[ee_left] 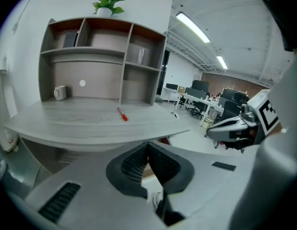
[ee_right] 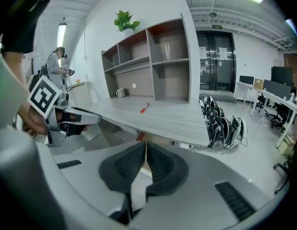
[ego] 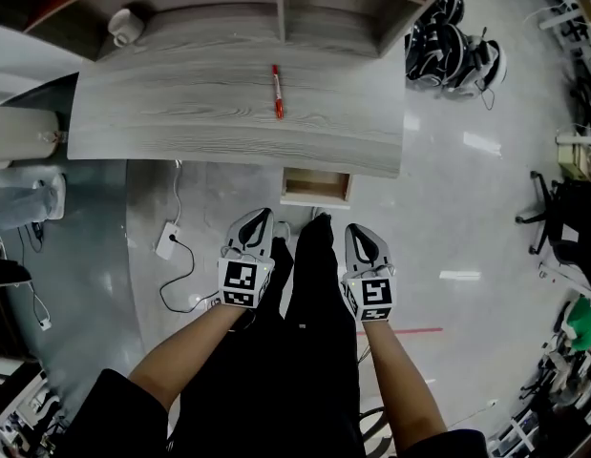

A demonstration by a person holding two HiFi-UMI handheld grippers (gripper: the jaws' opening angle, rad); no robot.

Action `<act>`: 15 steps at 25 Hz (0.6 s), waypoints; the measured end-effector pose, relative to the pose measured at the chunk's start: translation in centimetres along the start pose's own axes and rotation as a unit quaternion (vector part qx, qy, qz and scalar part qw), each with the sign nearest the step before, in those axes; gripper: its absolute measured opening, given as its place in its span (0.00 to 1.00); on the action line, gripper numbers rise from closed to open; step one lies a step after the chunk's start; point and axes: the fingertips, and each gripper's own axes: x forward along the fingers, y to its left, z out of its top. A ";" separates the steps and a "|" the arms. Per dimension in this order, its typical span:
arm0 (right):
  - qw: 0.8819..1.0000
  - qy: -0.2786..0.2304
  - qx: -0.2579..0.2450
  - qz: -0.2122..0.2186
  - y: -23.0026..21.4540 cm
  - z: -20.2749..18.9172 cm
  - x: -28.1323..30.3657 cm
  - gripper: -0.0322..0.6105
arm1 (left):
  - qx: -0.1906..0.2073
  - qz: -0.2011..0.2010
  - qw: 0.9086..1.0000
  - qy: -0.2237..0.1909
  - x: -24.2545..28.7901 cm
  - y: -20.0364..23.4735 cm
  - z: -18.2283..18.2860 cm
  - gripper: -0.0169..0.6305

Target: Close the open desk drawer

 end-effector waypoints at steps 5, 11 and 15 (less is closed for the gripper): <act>1.000 0.000 -0.004 0.019 -0.6 -1.9 2.0 0.08 | -0.002 0.003 1.000 0.008 2.0 0.2 -2.5 0.05; 0.999 0.018 -0.010 0.025 -1.0 -4.8 3.5 0.08 | 0.002 -0.009 1.000 0.007 3.8 0.2 -4.6 0.05; 0.999 0.039 -0.015 0.021 -2.2 -7.1 4.0 0.08 | -0.001 -0.027 1.000 0.003 4.6 0.2 -5.7 0.05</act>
